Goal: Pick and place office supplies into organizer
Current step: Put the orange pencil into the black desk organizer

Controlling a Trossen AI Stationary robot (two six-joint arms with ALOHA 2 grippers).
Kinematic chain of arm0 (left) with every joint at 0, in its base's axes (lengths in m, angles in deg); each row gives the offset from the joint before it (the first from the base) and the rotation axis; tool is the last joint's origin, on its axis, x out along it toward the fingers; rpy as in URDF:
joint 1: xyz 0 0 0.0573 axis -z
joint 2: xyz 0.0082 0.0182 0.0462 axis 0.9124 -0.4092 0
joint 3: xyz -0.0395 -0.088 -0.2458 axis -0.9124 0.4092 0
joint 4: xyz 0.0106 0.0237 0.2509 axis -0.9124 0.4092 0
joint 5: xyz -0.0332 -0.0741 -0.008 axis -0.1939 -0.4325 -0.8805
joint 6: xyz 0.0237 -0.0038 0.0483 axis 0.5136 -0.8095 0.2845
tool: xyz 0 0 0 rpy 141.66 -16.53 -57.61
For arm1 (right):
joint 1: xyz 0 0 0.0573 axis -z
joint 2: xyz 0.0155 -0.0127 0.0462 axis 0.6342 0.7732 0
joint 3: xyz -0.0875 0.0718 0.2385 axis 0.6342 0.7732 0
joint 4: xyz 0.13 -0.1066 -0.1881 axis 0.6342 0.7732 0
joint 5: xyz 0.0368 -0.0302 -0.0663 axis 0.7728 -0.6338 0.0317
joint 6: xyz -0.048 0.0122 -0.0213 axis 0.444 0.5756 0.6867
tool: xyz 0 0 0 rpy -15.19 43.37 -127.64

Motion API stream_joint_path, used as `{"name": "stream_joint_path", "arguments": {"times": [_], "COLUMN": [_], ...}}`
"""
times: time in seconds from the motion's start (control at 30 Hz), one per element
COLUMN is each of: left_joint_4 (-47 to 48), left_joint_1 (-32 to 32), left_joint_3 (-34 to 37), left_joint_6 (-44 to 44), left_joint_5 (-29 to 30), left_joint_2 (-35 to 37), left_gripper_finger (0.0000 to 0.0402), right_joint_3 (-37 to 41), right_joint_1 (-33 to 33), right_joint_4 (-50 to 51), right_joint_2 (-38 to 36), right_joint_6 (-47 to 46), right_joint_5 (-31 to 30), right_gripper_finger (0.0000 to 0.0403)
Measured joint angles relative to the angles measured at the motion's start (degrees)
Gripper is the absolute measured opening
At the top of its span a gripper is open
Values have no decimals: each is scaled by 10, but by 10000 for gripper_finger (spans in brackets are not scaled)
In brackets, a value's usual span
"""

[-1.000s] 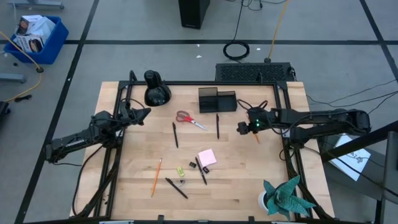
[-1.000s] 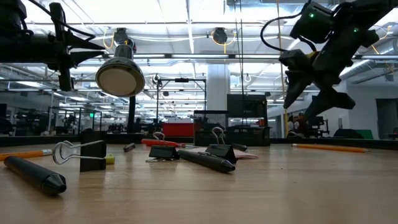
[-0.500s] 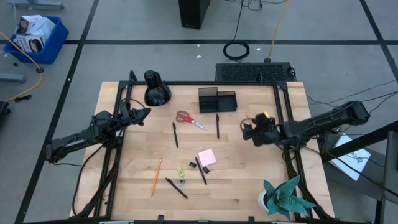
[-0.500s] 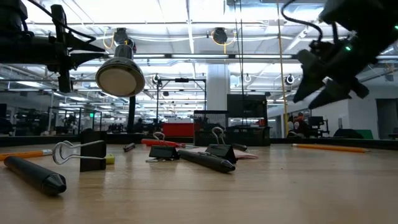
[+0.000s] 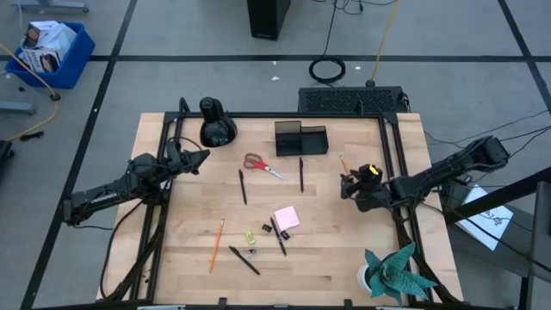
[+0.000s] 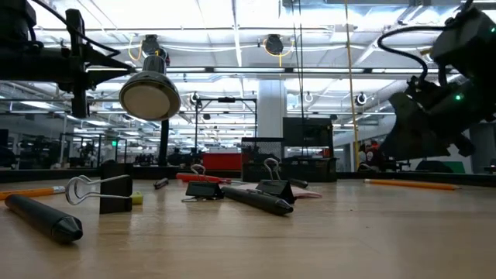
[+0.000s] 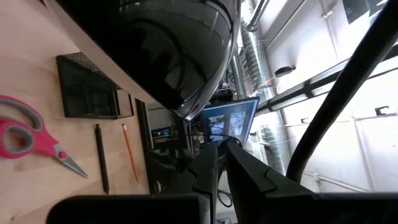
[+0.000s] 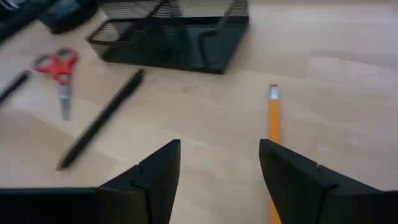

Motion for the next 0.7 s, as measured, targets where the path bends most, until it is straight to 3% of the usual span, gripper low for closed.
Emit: {"name": "stream_joint_path", "arguments": {"times": [0.27,0.43,0.7], "left_joint_4": [22,32,32], "left_joint_1": [0,0,0], "left_joint_3": [0,0,0], "left_joint_6": [-1,-6,-11], "left_joint_5": [0,0,-2], "left_joint_2": [0,0,0], "left_gripper_finger": [35,35,35], "right_joint_3": [29,55,60], "right_joint_1": [32,34,58], "right_joint_4": [7,-40,-109], "right_joint_2": [17,41,108], "right_joint_6": [9,-11,30], "right_joint_5": [-12,-15,-25], "right_gripper_finger": [183,179,178]}}
